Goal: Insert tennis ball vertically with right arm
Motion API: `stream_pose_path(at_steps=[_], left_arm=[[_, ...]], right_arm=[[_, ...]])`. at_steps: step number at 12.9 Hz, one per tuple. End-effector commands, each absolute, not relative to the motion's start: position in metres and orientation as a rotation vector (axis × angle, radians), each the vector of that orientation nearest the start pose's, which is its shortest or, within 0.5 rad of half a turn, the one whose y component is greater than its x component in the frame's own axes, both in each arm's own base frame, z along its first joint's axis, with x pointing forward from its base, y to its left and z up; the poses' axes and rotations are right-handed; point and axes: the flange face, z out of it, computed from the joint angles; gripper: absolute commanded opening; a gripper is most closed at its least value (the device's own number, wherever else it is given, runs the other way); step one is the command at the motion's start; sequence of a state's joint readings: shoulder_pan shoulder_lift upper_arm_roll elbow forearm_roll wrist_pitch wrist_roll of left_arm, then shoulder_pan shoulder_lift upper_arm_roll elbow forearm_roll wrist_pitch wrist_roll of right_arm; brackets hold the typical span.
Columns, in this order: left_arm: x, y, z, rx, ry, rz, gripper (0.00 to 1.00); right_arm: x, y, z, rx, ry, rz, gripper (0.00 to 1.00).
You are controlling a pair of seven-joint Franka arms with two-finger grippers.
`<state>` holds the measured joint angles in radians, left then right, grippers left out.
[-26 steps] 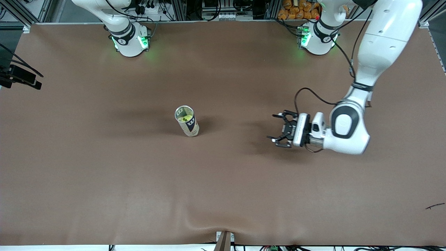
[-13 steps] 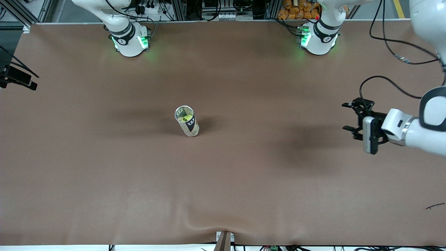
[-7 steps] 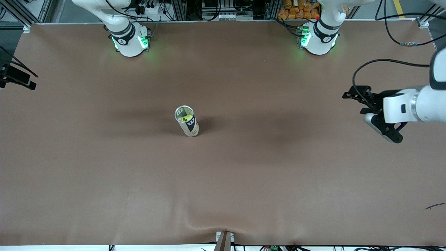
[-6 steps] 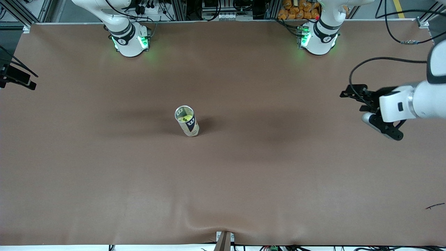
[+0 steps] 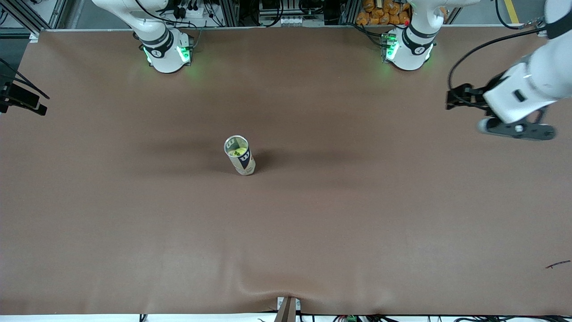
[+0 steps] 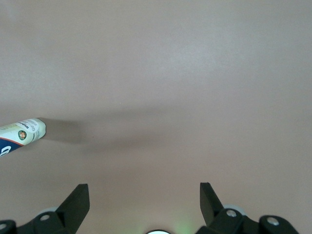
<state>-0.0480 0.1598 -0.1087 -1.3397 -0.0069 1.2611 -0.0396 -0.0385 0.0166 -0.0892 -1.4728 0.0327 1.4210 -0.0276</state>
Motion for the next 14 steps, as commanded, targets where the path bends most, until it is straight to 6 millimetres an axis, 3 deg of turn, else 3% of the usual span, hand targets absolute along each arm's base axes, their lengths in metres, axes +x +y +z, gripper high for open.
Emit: stream_pose_path(at_steps=[1,4,7,8,10,14], left_arm=[[0.569,-0.061,0.616,-3.104,0.103,0.343,1.0],[0.559,-0.06,0.632,-3.13,-0.02,0.304,1.0],[0.532,-0.062,0.671,-3.139,-0.051,0.149,1.0],[0.521,-0.06,0.676,-3.136,-0.054,0.141,1.0],[0.51,-0.055,0.661,-3.15,-0.066,0.09,1.0],[0.52,-0.043,0.652,-3.159,-0.058,0.039,1.0]], right_arm=[[0.542,-0.064,0.655,-3.1,0.172,0.089,1.0],[0.542,-0.063,0.654,-3.105,0.166,0.092,1.0],[0.543,-0.062,0.655,-3.096,0.166,0.089,1.0],[0.543,-0.062,0.655,-3.098,0.166,0.084,1.0],[0.543,-0.064,0.663,-3.101,0.171,0.056,1.0],[0.545,-0.059,0.661,-3.088,0.158,0.061,1.0]])
